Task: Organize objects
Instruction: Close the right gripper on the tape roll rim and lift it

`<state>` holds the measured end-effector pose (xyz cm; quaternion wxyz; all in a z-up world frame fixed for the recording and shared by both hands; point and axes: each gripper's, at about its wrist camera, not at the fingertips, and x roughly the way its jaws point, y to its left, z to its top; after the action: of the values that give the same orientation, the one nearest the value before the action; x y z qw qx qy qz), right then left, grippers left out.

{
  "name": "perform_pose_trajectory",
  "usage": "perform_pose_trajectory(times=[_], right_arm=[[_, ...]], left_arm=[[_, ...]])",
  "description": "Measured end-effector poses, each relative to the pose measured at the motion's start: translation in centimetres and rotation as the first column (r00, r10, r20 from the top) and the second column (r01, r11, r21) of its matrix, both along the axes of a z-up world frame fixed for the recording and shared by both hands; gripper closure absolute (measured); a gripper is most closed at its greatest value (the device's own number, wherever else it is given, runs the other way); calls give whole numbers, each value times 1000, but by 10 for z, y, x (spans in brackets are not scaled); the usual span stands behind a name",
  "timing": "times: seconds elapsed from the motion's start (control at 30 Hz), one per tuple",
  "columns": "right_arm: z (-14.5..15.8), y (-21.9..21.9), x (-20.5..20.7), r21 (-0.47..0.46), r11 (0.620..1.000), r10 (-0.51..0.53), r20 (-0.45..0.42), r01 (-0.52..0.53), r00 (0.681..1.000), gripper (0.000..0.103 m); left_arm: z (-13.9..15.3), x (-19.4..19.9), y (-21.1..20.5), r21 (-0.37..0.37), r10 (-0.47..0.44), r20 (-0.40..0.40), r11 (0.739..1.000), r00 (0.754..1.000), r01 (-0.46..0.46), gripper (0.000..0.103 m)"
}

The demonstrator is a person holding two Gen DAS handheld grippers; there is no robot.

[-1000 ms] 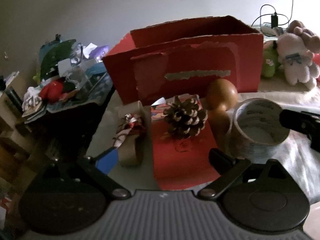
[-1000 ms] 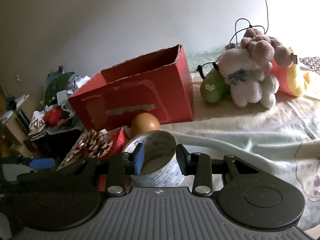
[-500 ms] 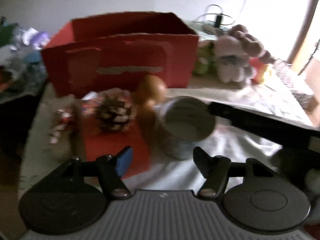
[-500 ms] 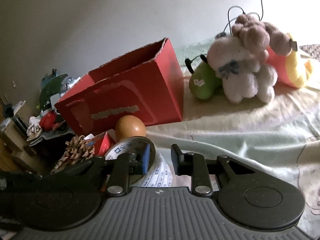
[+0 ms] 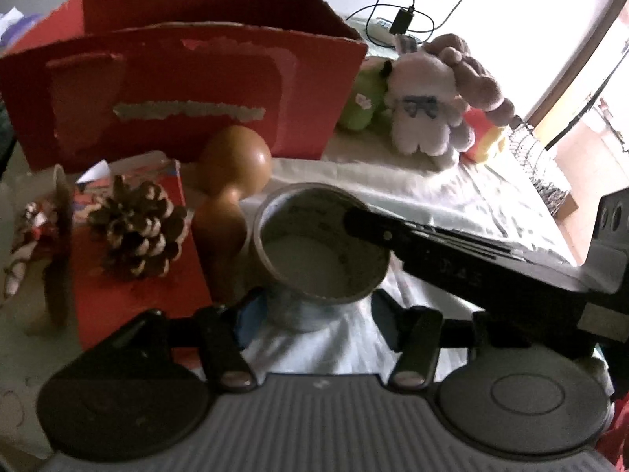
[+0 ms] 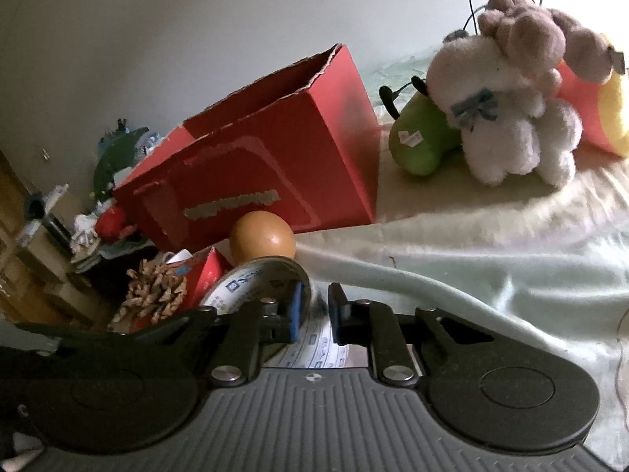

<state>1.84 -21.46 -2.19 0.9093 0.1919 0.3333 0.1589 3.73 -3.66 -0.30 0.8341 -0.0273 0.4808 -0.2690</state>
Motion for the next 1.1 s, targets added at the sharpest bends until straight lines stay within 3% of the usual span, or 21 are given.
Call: perform_pose_trajectory(times=[0.17,0.27,0.3,0.4,0.57,0.67,0.77,0.87,0.97,1.1], right_arm=[[0,-10,-3,20,1000,-23,5,23,1000,87],[1,-18,-8,34,998,-55,10,55,998,88],[1,-22,-10,37,997,-66,14,66,998,88],[3,-28,-15,49,995,-87,32,86,996,88],[8,-32,-27,22,992,-125,70,124,990,90],[8,-33,-33,14,991,-136,82,135,987,90],[11,-31,-37,18,991,-131,97,130,987,90],[17,-27,-43,19,992,-123,129,122,984,89],[25,-24,-49,-16,988,-150,178,155,972,89],[41,-25,-50,-9,989,-140,215,145,966,90]], left_arm=[[-4,1,3,-56,-23,-5,998,1000,23,45],[-5,0,8,-125,-47,-23,991,999,44,61],[-3,-1,9,-154,-58,-25,987,998,54,62],[-1,0,9,-175,-67,-35,983,997,60,57],[0,3,13,-237,-47,-59,971,997,32,60],[9,3,22,-266,-1,-24,964,1000,-6,37],[12,4,18,-239,6,8,971,1000,-4,37],[7,7,11,-227,-20,-25,974,1000,14,60],[7,6,9,-215,-20,-33,976,999,13,73],[30,3,12,-210,-13,34,977,999,20,74]])
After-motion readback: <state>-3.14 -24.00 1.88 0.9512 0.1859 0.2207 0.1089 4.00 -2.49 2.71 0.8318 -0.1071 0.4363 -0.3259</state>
